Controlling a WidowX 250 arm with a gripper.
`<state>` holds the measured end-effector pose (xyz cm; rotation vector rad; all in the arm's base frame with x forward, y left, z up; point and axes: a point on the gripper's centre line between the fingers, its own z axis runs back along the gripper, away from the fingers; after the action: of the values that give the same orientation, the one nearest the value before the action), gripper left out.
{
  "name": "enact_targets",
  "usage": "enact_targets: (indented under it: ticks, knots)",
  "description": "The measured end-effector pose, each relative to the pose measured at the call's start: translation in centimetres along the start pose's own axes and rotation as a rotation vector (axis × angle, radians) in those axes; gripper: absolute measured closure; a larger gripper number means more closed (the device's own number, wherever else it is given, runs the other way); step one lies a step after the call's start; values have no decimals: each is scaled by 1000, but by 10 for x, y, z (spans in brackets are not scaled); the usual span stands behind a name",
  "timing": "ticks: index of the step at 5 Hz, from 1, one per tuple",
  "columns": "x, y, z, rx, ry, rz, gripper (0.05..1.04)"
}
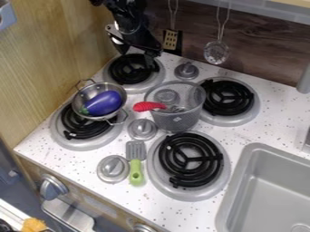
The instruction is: Moves a colourless container to the top left corner
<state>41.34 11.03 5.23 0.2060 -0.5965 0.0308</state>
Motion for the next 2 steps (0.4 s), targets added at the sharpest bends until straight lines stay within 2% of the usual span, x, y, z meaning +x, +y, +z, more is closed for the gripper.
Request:
enact_targets:
  ticks: [1, 2]
  knots:
    - [-13, -4, -10, -11, 42, 4, 83]
    - [-28, -18, -11, -32, 100, 16, 83]
